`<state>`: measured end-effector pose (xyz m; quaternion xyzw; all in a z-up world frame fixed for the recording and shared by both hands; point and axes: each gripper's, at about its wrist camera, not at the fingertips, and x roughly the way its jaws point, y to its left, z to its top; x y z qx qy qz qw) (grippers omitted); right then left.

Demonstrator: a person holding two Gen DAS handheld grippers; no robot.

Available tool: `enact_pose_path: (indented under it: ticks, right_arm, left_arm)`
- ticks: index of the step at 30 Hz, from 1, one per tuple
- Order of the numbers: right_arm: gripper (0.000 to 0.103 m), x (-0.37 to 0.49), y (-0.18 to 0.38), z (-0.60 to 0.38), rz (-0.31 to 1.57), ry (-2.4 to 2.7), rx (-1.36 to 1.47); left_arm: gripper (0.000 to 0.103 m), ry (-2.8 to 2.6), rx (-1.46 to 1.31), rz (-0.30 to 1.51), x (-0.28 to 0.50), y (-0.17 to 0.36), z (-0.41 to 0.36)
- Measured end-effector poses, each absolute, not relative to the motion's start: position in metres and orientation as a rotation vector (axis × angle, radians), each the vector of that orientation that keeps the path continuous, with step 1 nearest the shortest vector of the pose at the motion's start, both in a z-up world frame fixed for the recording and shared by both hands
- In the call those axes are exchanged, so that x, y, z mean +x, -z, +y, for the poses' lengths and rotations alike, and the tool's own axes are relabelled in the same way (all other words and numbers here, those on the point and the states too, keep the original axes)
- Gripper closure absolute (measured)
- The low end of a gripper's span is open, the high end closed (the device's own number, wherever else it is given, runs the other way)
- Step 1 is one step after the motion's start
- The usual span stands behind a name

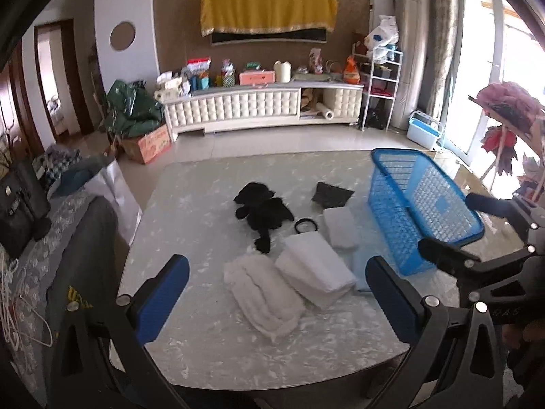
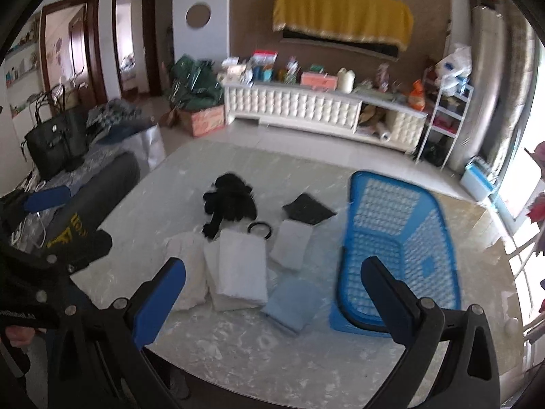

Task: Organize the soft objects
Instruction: 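Lower the right gripper onto the white waffle towel and grasp it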

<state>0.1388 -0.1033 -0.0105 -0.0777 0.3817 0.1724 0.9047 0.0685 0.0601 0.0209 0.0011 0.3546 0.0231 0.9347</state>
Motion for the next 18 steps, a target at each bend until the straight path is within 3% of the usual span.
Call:
enact_pose_path:
  ticks: [18]
  right_arm:
    - [0.000, 0.209, 0.070, -0.047, 1.091, -0.438, -0.267]
  left_arm:
    - [0.000, -0.093, -0.146, 0.989, 0.128, 0.067, 0.140]
